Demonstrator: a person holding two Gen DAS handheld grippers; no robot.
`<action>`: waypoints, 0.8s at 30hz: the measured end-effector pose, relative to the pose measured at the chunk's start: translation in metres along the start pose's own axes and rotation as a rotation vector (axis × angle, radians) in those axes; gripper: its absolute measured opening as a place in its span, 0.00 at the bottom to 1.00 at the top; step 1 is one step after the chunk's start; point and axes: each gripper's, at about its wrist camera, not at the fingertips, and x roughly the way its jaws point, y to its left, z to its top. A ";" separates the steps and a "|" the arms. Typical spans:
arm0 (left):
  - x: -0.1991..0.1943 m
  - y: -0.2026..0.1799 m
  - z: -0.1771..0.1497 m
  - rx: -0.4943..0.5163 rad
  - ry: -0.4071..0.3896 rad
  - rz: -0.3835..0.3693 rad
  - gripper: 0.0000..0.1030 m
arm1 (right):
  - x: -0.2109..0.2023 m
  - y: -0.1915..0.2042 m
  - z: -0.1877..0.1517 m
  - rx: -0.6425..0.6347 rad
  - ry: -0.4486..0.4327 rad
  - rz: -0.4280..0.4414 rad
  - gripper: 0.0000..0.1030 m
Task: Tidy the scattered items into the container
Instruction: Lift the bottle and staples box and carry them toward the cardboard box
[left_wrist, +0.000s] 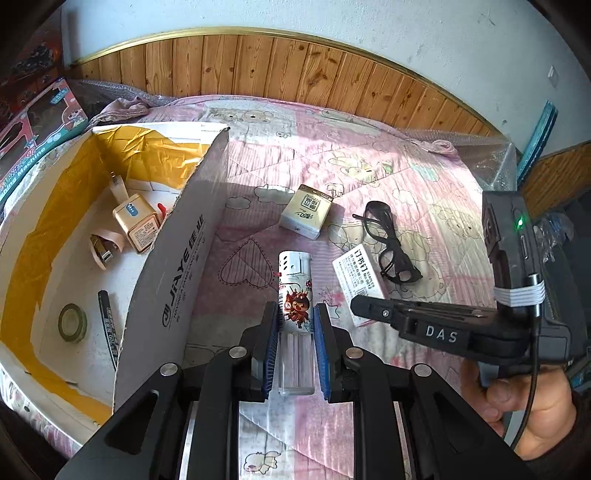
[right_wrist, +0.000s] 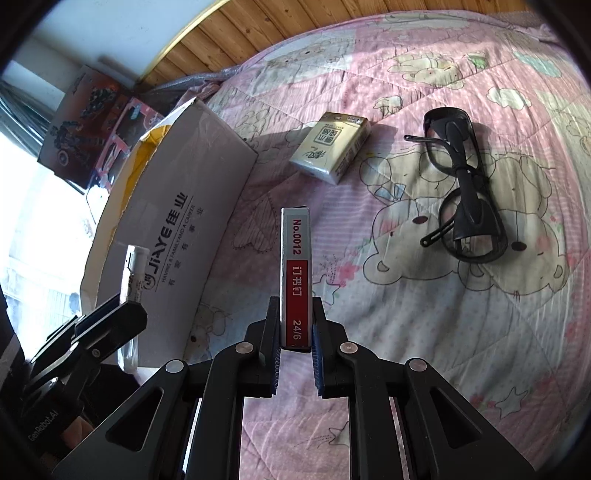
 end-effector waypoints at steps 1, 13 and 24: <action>-0.005 0.001 -0.002 -0.005 -0.005 -0.004 0.19 | -0.002 0.003 -0.004 -0.001 -0.005 0.000 0.15; -0.033 0.017 -0.025 -0.042 -0.030 -0.036 0.19 | -0.013 0.025 -0.037 -0.007 -0.030 -0.007 0.15; -0.056 0.037 -0.040 -0.079 -0.060 -0.053 0.19 | -0.021 0.052 -0.057 -0.047 -0.059 -0.010 0.15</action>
